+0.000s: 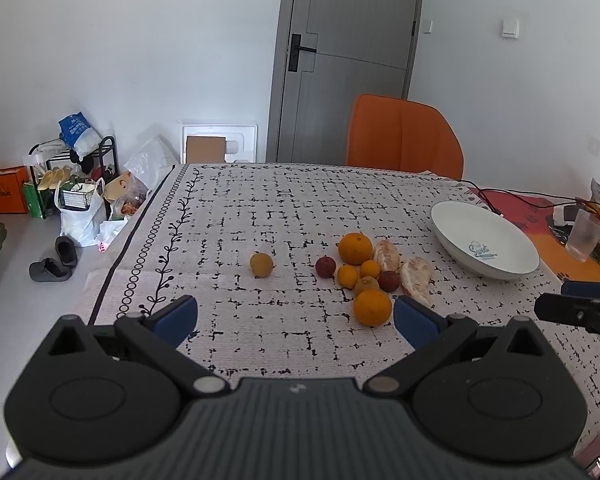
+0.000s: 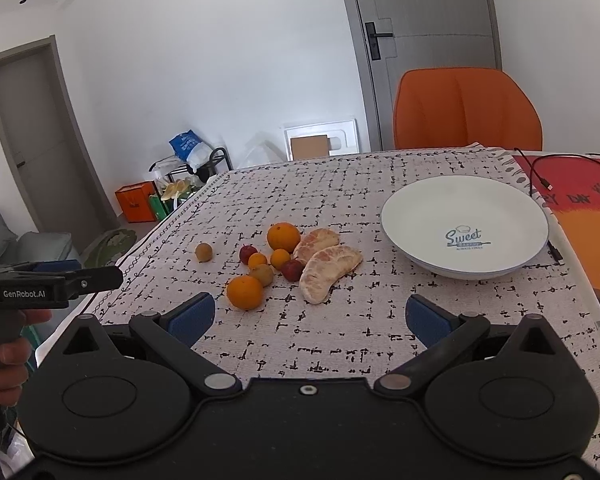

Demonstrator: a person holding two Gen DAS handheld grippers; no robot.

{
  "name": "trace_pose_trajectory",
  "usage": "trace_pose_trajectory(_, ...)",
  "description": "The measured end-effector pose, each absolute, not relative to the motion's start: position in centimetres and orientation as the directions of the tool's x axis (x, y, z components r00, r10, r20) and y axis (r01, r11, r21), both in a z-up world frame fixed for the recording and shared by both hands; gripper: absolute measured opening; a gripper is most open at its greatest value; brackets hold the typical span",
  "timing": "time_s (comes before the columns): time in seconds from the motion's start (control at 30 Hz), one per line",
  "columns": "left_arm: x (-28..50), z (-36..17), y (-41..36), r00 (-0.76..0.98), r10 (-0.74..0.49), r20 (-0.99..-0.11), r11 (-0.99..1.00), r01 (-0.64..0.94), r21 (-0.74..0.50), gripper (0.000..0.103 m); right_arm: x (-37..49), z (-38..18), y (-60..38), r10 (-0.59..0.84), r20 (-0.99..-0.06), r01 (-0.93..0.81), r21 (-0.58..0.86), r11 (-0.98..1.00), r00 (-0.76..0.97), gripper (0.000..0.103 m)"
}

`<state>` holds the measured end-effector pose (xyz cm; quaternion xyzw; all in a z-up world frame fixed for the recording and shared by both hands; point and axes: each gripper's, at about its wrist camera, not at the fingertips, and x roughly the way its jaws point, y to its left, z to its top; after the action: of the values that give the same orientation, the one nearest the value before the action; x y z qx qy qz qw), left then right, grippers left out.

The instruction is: Organize fruits

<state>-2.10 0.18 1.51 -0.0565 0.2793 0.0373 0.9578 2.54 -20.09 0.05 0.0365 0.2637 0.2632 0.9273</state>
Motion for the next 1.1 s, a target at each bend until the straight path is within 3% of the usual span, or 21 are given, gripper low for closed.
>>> trace_pose_trajectory(1.1,0.4,-0.4,-0.7,0.855,0.013,-0.519,0.993,-0.073,-0.097,0.103,4.8,-1.6,-19.6,0.501,-0.472,-0.452,0.222,0.864,0.726,0.103)
